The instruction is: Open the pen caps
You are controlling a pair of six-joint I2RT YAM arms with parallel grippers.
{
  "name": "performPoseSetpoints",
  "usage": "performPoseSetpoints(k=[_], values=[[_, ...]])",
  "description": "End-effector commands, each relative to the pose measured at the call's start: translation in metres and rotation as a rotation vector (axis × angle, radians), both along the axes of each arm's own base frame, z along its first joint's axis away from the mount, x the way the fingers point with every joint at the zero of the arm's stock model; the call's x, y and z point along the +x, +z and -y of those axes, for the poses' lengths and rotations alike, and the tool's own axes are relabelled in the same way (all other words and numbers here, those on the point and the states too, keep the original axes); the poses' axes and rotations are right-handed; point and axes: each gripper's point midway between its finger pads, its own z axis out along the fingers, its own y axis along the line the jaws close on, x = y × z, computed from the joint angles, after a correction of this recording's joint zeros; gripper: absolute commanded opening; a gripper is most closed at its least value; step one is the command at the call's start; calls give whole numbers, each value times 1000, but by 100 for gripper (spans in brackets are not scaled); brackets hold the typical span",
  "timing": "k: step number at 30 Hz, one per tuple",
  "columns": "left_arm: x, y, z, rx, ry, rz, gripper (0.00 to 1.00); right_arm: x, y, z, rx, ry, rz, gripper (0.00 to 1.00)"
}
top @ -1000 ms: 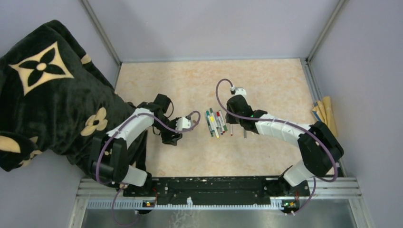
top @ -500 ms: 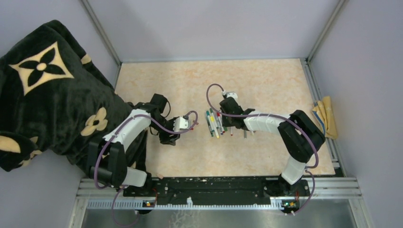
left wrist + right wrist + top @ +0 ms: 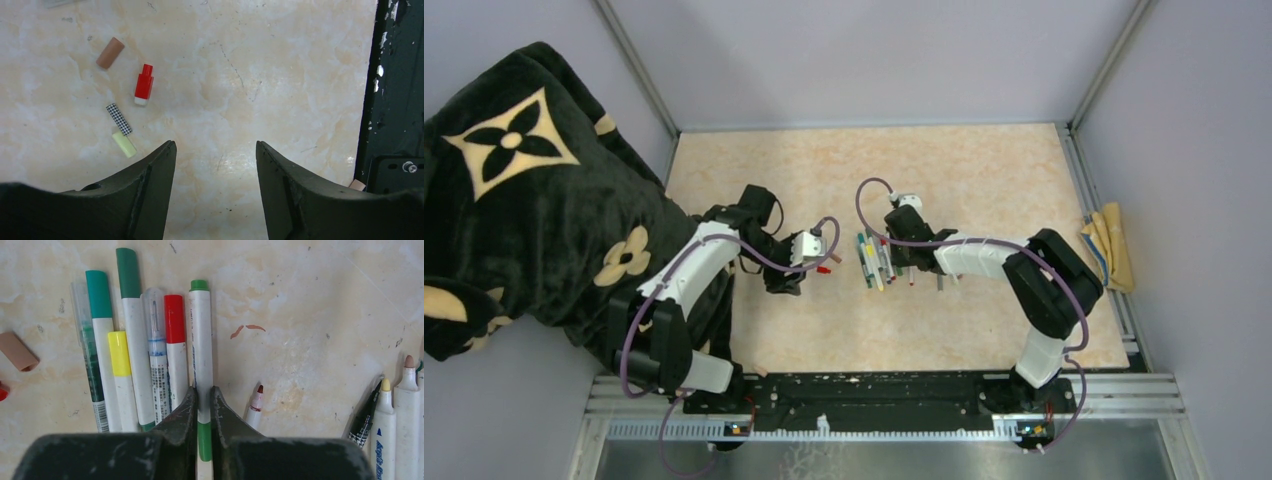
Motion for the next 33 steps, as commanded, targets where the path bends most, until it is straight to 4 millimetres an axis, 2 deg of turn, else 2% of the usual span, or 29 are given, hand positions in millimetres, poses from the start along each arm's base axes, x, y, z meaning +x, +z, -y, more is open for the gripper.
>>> performPoseSetpoints(k=[1,7,11,16,17,18,19,23,28,33], values=[[5,9,11,-68,-7,-8,67,-1,13,2,11,-3,34,0],[23,19,21,-109,-12,51,68,-4,72,-4,160,54,100,0],[32,27,31,-153,-15,85,69,-15,99,-10,284,123,110,0],[47,54,52,-282,77,60,71,-31,126,-27,441,184,105,0],[44,61,58,-324,89,21,73,-31,135,-31,487,177,126,0],[40,67,65,-368,96,-21,89,-31,144,-33,526,159,148,0],[37,74,72,-416,111,-72,97,-31,155,-36,568,136,178,0],[25,95,92,-568,173,-260,99,-38,202,-58,676,66,324,0],[22,120,101,-658,206,-341,99,-44,248,-86,770,-1,430,0],[16,138,103,-699,194,-360,98,-48,278,-105,795,-40,515,0]])
